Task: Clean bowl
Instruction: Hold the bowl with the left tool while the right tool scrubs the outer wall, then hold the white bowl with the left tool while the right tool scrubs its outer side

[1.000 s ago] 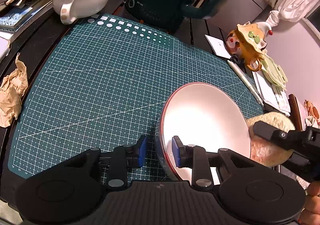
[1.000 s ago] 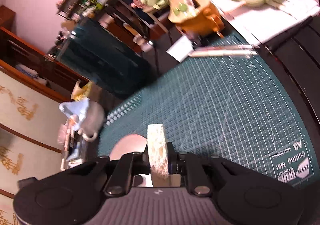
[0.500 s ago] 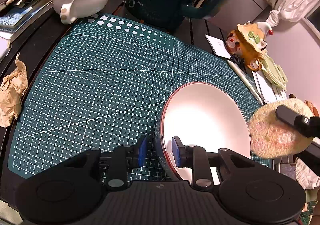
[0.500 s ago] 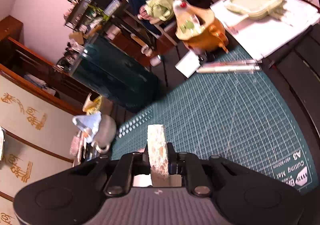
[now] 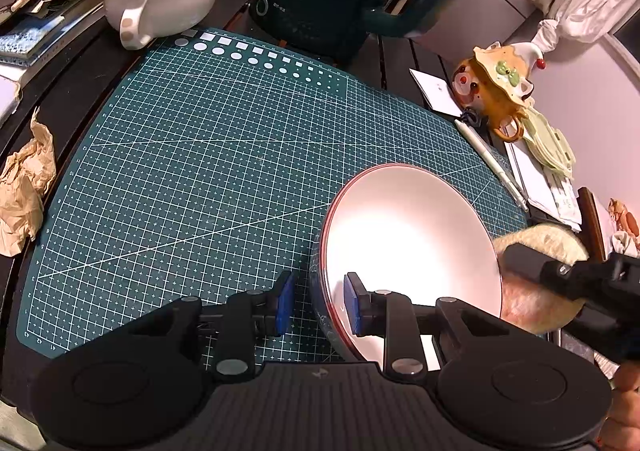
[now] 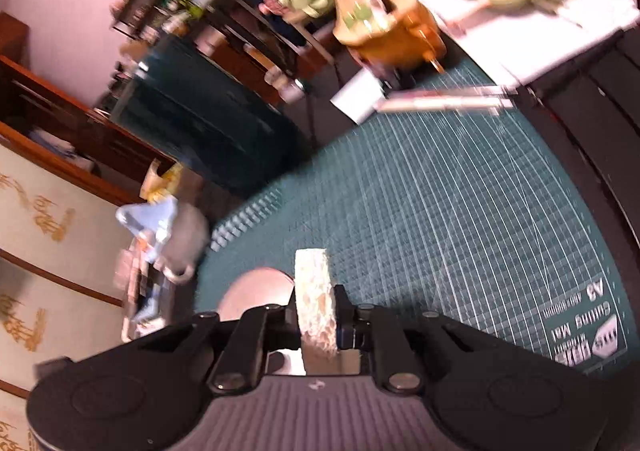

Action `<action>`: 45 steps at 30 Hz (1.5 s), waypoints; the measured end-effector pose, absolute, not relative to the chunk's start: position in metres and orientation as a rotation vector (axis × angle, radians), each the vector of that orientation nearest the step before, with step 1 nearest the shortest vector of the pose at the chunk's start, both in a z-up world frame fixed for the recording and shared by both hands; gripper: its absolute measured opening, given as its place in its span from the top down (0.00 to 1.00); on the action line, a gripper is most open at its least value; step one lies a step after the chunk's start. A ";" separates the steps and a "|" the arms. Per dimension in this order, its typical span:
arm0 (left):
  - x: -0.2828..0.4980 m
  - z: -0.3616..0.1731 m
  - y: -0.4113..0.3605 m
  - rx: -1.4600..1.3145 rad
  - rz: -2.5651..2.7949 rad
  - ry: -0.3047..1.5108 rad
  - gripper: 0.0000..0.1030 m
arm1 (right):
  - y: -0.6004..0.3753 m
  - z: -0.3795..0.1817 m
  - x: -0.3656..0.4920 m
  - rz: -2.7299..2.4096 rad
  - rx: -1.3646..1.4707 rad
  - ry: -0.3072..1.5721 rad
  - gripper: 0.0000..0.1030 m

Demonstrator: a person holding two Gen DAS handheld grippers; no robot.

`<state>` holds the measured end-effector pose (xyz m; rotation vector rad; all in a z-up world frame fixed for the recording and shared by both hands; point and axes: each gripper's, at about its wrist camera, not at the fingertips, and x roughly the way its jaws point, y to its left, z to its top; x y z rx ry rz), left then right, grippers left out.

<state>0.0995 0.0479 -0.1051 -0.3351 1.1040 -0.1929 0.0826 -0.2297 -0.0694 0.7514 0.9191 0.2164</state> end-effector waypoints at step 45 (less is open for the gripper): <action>0.100 -0.103 0.044 -0.320 -0.192 1.105 0.74 | -0.236 -0.055 0.081 0.237 0.745 0.874 0.88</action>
